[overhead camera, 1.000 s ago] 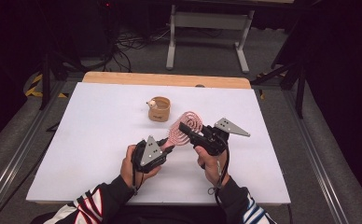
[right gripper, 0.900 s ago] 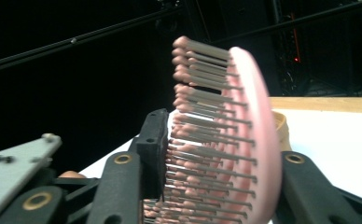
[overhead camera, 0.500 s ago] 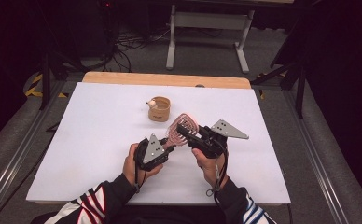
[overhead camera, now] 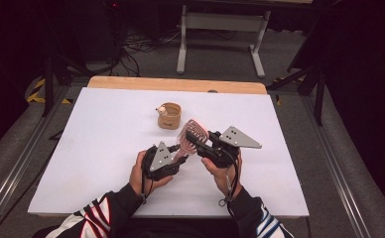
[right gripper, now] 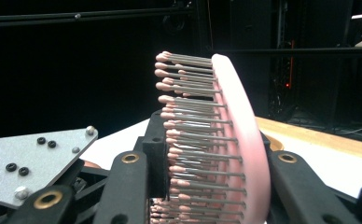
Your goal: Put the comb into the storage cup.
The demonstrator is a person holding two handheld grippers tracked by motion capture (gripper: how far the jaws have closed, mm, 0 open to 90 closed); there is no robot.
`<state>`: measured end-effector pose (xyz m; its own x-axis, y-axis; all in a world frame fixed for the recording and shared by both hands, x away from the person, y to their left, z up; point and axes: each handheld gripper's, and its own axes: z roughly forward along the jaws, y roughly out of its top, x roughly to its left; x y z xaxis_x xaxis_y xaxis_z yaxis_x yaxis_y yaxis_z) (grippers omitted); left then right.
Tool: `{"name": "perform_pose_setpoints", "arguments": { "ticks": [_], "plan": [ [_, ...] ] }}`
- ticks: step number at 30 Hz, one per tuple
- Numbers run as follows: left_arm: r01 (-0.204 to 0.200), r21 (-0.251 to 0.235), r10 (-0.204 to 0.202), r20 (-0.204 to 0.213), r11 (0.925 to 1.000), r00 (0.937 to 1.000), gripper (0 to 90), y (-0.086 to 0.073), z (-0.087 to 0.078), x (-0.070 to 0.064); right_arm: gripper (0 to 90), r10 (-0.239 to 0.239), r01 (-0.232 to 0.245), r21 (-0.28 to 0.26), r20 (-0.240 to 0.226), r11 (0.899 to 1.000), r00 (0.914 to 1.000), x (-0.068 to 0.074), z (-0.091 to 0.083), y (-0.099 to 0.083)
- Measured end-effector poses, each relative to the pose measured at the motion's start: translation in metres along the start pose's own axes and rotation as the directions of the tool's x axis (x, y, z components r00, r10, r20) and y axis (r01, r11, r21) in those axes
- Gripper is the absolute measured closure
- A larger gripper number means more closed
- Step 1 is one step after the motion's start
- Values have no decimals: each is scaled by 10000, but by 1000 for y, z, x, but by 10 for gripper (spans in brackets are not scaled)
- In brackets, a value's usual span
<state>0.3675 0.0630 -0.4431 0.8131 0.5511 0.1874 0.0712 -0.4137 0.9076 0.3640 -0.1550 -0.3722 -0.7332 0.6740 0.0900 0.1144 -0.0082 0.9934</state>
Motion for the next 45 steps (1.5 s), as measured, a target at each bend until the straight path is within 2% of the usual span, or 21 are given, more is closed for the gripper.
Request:
{"name": "perform_pose_setpoints", "arguments": {
  "ticks": [3,4,7,9,11,22,33,37,45],
  "plan": [
    [-170,41,170,115,9998,9998,480,-1,-2,1,642,-62,63,-142,72,9999,10000,-2,-2,4],
    [-224,74,223,100,9997,9997,480,-2,-3,2,642,-107,109,-169,124,9998,9999,-2,-3,5],
    [-396,101,393,294,9992,9988,365,-5,-10,8,642,-299,308,-275,323,9991,9990,-5,-8,8],
    [-454,127,450,246,9989,9987,348,-6,-13,11,642,-324,335,-304,351,9990,9989,-5,-8,9],
    [-461,160,458,225,9988,9987,285,-8,-19,17,642,-411,433,-400,529,9983,9978,-9,-13,12],
    [-662,-33,663,269,9978,9974,187,-14,-38,30,643,-626,682,-575,949,9960,9935,-16,-24,17],
    [-410,-150,414,248,9990,9988,122,-30,-61,44,643,-787,876,-734,1168,9934,9900,-21,-31,21],
    [-303,-78,304,64,9995,9995,110,-40,-75,52,643,-840,939,-758,1247,9927,9886,-21,-32,22],
    [-308,25,308,-185,9995,9994,88,-53,-91,58,643,-934,1039,-774,1282,9916,9873,-23,-32,23]
  ]
}}
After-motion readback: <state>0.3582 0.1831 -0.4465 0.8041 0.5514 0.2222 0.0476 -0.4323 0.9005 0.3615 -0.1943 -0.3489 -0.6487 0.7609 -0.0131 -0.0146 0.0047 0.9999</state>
